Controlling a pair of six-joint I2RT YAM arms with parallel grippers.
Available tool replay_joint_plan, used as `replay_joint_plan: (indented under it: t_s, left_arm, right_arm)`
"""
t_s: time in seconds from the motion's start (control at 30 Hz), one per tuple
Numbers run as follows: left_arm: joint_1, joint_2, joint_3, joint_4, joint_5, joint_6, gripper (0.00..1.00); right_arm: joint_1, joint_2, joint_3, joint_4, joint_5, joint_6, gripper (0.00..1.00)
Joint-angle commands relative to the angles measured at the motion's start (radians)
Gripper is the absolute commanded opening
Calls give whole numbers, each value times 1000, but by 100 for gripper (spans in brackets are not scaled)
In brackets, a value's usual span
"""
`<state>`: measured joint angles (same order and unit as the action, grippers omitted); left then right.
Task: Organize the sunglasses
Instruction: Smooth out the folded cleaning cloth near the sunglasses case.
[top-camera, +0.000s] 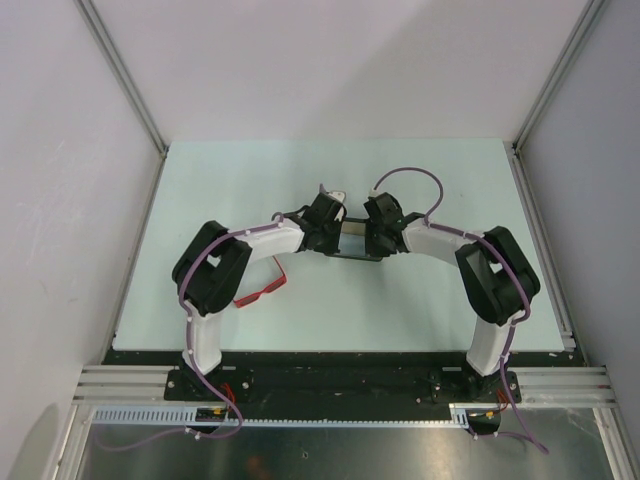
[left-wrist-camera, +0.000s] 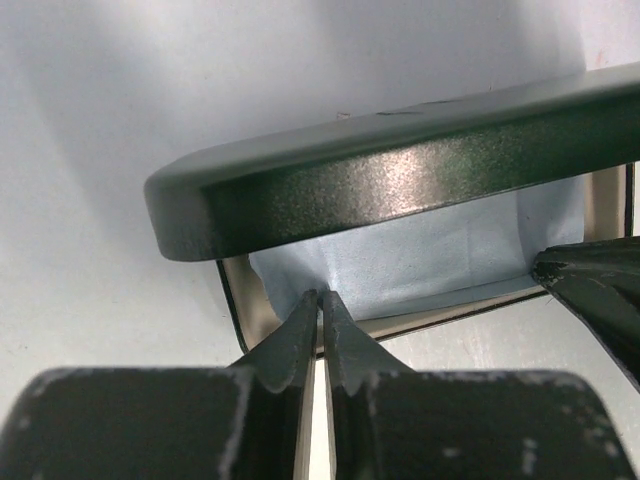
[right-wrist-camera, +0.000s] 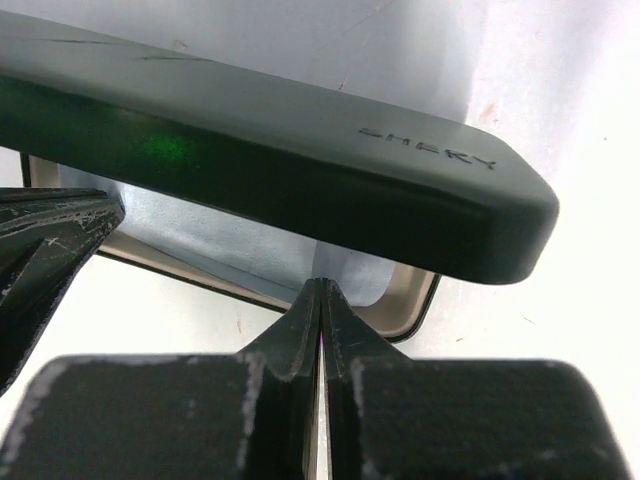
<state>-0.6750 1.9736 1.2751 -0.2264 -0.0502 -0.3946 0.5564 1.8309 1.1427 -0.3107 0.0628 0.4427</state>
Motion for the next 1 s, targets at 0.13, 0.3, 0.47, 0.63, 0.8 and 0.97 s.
replay_joint_plan:
  t_s: [0.13, 0.3, 0.47, 0.63, 0.8, 0.97]
  left_arm:
    - [-3, 10, -11, 18, -25, -6, 9]
    - [-5, 7, -16, 19, -30, -4, 9]
    - [-5, -2, -16, 18, -28, -3, 9]
    - [-5, -18, -6, 18, -16, -3, 13]
    - [-9, -48, 13, 18, -11, 0, 23]
    - [-9, -107, 36, 16, -19, 2, 31]
  right_arm:
    - [-19, -16, 3, -48, 38, -21, 1]
    - [-32, -36, 3, -65, 52, -29, 1]
    - [-32, -61, 3, -64, 57, -30, 1]
    - [-35, -94, 3, -44, 63, -13, 5]
    - [-33, -125, 3, -31, 71, 2, 11]
    - [-33, -182, 3, -33, 77, 19, 19]
